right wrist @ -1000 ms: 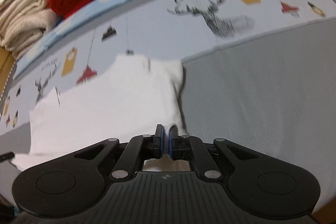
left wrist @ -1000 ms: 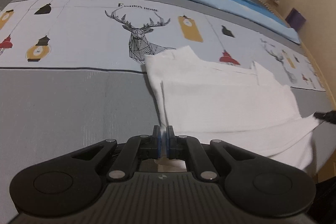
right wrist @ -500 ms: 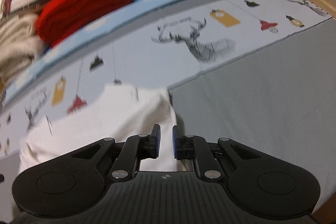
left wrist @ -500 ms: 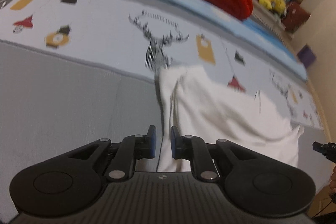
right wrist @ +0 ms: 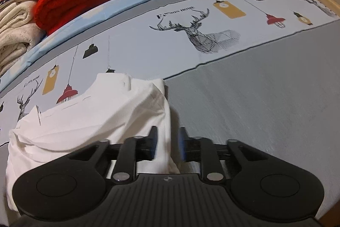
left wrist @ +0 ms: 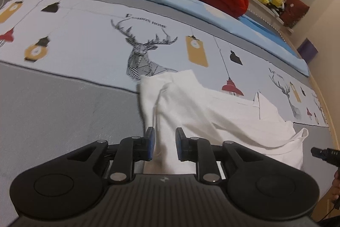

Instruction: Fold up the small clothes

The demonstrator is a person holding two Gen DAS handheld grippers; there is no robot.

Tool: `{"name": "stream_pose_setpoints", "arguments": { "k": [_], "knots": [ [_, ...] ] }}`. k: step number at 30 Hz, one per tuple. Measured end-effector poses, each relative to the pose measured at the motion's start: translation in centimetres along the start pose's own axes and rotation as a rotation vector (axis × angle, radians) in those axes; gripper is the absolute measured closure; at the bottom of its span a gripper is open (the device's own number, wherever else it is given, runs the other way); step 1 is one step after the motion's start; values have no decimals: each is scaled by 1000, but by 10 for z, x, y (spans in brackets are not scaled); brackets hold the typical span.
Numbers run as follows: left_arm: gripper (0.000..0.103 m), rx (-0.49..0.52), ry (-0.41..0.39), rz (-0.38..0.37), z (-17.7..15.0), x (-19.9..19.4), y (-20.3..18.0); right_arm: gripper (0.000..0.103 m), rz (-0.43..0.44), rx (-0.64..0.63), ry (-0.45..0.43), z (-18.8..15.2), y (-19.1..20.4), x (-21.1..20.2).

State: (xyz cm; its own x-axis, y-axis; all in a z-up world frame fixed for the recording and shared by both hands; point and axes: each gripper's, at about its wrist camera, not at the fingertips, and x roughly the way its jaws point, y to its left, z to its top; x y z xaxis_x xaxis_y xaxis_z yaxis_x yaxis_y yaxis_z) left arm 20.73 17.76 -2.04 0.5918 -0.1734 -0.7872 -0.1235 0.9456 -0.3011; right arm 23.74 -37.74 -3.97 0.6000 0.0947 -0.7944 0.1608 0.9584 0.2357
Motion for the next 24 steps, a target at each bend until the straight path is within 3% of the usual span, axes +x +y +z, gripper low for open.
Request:
{"name": "stream_pose_setpoints", "arguments": {
  "k": [6,10,17,18,19,21,22,24],
  "knots": [
    [76,-10,15,15,17,28,-1,70,-20,-40,38,17,12,27],
    [63,-22,25,26,27,46,1,68,-52,-43,76,26,14,51],
    [63,9,42,32,35,69,-2,68,-30,-62,103,35,23,76],
    [63,13,40,31,37,71,-2,74,-25,-62,95,37,24,75],
    [64,19,41,30,37,73,-3,87,-14,-61,87,39,25,74],
    [71,39,52,30,37,79,-6,97,1,-55,68,42,27,70],
    [93,56,59,28,37,81,-7,98,-1,-46,48,44,27,65],
    [96,87,38,39,40,78,-8,99,28,-17,3,48,28,56]
  ]
}}
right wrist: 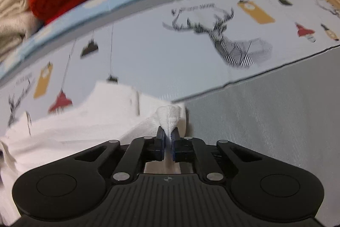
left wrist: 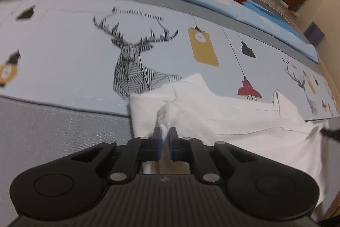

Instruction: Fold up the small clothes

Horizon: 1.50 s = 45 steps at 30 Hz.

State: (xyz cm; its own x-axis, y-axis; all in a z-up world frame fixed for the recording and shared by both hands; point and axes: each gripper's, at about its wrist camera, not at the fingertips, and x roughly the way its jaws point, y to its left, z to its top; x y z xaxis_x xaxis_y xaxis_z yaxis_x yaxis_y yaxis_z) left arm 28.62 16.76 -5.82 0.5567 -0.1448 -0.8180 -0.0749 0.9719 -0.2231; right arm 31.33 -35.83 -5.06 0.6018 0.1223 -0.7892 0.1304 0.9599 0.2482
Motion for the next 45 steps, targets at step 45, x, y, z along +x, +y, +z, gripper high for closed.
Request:
{"name": "stream_pose_setpoints", "arguments": {
  "k": [45],
  "knots": [
    [100,38,242,-234,-94,-72,46,100,71,56,144,-73,-36,-77]
  ]
}}
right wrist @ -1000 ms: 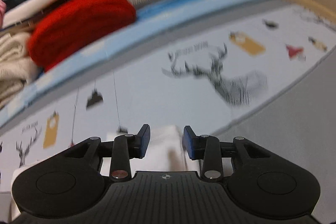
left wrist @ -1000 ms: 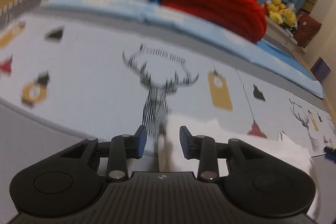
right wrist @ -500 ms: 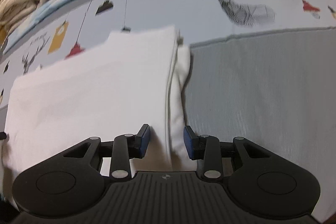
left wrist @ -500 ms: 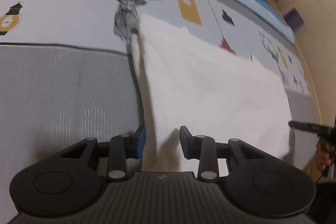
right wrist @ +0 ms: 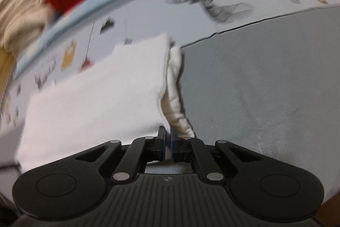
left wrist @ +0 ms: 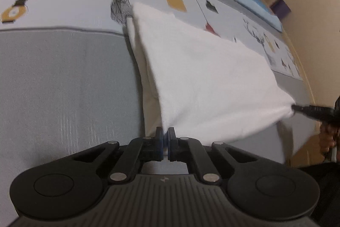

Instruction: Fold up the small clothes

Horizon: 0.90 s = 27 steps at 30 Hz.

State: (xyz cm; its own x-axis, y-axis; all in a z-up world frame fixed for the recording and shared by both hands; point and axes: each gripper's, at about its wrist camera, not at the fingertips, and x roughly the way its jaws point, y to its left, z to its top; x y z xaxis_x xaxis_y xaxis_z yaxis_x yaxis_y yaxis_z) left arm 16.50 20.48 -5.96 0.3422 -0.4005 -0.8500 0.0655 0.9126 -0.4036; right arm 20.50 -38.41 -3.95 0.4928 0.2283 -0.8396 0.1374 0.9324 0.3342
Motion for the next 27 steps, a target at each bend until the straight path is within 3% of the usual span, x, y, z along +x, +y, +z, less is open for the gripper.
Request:
{"name": "stream_pose_setpoints", "arguments": {
  "k": [2,4,5,7,10,11,13,15,18,20,23,27],
  "knots": [
    [99,52,120,70,-9,15,-3,100,-58,-27,54,-5,0,7],
    [98,94,173,119,-13,17,-10,99,-99,-84,157,-13,4,21],
    [97,109,171,138,-11,14,-15,98,-129,-101,188,-17,6,25],
    [93,119,131,160,-5,4,-23,85,-171,-113,154,-15,10,20],
    [68,53,30,89,4,-8,-22,82,-145,-91,32,-2,13,6],
    [65,27,-4,65,3,-7,-21,80,-129,-81,15,0,12,6],
    [65,-36,8,61,-2,6,-12,77,-102,-66,24,3,11,12],
    [67,-69,43,127,1,17,-11,78,-111,-82,71,4,11,25],
    [74,-52,67,115,5,25,-11,78,-176,-124,163,3,11,49],
    [76,-31,132,197,3,38,-9,72,-214,-139,208,-2,10,60],
    [76,-2,106,206,8,35,-15,70,-217,-148,177,1,12,56],
    [69,4,6,189,19,17,-17,70,-214,-159,16,9,24,23]
  ]
}}
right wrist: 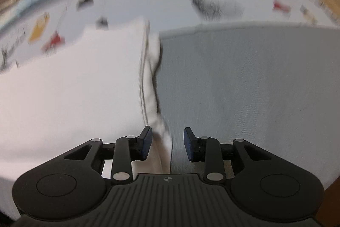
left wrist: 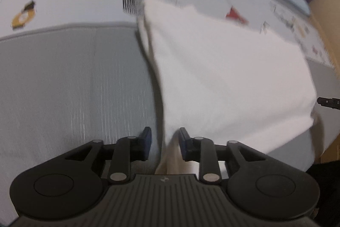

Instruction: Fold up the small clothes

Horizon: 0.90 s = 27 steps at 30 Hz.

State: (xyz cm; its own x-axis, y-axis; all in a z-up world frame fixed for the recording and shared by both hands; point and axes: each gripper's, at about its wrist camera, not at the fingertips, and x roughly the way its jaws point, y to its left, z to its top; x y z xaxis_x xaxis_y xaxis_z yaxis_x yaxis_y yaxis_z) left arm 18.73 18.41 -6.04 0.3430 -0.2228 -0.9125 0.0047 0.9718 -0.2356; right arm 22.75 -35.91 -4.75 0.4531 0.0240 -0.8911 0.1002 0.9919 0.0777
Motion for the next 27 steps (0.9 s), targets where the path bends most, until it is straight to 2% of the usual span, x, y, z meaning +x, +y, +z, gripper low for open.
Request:
{"name": "stream_pose_setpoints", "arguments": {
  "k": [3,6,8,11,13,16,21,27],
  "knots": [
    [64,-40,-50,-13,3,-9,6,70,33,34,-168,7,1,-38],
    [58,-73,-59,-11,8,-12,7,68,89,47,-318,10,2,-72],
    [45,-93,-57,-11,11,-9,10,68,108,52,-389,6,2,-87],
    [37,-113,-53,-13,22,0,8,68,94,48,-445,-6,2,-91],
    [35,-127,-48,-10,29,4,7,68,72,99,-400,-10,-1,-87],
    [34,-142,-41,-5,35,14,4,68,89,190,-403,-10,-7,-81],
    [34,-161,-16,5,37,26,4,68,48,141,-339,-7,6,-61],
    [34,-158,9,20,40,39,4,68,31,104,-324,-9,13,-58]
  ]
}}
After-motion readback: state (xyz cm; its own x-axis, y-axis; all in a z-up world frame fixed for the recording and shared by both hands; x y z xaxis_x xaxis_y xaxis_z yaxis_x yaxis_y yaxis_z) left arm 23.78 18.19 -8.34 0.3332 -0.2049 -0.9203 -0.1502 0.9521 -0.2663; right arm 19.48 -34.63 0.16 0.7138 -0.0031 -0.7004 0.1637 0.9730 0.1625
